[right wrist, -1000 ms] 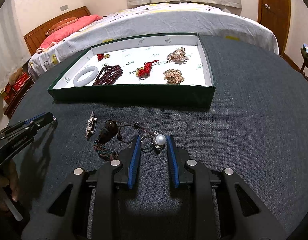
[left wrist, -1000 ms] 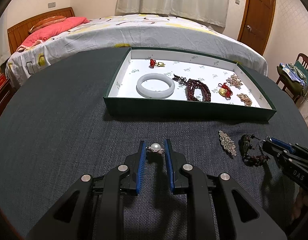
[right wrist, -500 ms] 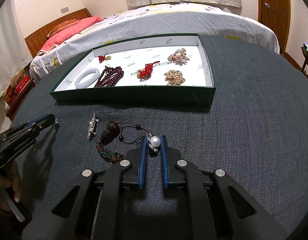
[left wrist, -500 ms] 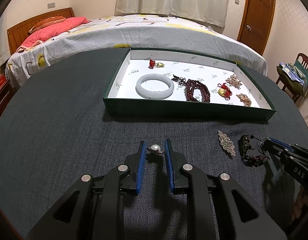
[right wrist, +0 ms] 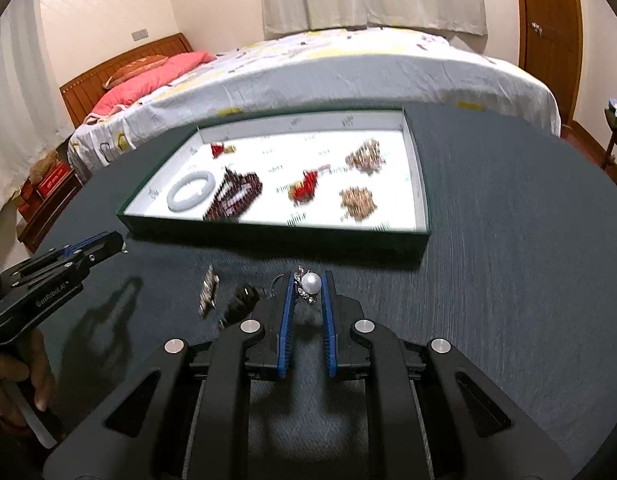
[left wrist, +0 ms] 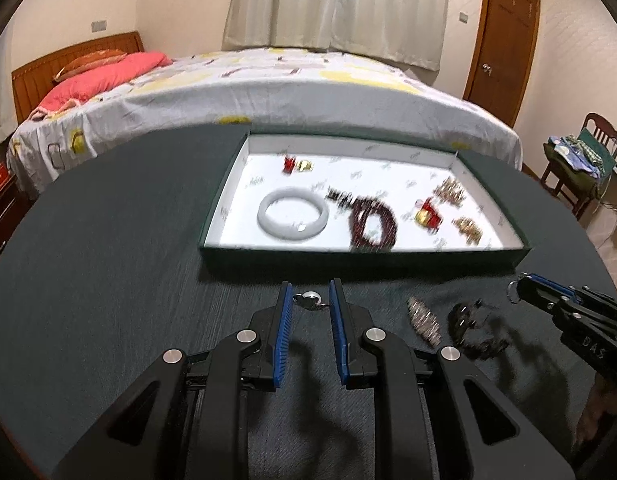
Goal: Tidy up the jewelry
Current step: 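Carry the brooch and ring into the box and open both tools, then withdraw both tools from the box back over the table, then grasp the black bead pendant necklace with the right tool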
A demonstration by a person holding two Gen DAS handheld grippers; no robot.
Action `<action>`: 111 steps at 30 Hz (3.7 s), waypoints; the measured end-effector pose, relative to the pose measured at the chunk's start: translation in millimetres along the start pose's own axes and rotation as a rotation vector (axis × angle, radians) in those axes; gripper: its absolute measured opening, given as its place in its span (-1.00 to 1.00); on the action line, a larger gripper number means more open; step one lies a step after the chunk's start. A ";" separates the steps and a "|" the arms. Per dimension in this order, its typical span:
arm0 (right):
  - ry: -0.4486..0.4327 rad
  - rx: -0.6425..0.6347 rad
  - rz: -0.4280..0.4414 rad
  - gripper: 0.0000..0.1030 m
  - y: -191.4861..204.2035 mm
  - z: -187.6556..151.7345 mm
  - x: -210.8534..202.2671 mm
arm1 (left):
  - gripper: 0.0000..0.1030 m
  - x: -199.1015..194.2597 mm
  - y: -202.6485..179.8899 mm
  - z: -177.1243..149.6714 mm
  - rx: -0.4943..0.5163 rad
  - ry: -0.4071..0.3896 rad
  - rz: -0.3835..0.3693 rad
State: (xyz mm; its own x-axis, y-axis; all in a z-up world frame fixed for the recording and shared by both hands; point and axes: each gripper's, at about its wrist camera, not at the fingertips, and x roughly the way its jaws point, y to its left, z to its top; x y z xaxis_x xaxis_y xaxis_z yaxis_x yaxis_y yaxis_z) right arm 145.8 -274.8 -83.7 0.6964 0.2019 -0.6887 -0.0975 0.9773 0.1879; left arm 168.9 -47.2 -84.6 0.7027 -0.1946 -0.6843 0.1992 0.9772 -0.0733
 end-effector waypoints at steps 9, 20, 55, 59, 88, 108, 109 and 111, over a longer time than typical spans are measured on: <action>-0.103 -0.053 0.017 -0.73 11.4 49.9 1.4 | -0.62 8.9 -12.5 44.5 0.030 -0.065 -0.051; -0.147 -0.082 0.015 -0.73 17.4 109.5 53.3 | -0.62 72.4 -17.6 93.2 0.078 -0.057 -0.057; -0.017 -0.077 -0.039 -0.45 18.8 116.3 119.9 | -0.13 127.2 -8.0 103.4 0.022 0.040 -0.017; -0.050 -0.074 -0.029 -0.45 17.4 103.1 91.2 | -0.13 99.4 -9.0 91.9 0.028 0.000 -0.006; 0.026 -0.105 -0.002 -0.47 50.2 -15.9 19.4 | -0.13 10.4 -2.9 -6.3 0.044 0.017 0.094; 0.110 -0.117 -0.029 -0.61 44.6 -16.7 44.6 | -0.13 20.0 -3.4 -14.6 0.043 0.058 0.084; 0.111 -0.120 -0.030 -0.63 43.6 -16.7 44.4 | -0.13 20.1 -3.5 -14.9 0.043 0.059 0.084; 0.109 -0.116 -0.032 -0.72 41.4 -16.8 43.6 | -0.13 20.3 -3.8 -14.9 0.043 0.060 0.083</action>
State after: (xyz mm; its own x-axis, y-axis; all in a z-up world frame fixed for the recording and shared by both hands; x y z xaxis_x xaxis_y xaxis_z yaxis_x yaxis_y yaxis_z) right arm 160.2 -224.5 -117.7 0.6198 0.1697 -0.7662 -0.1623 0.9829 0.0864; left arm 172.3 -53.6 -109.1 0.6760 -0.1066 -0.7291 0.1720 0.9850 0.0155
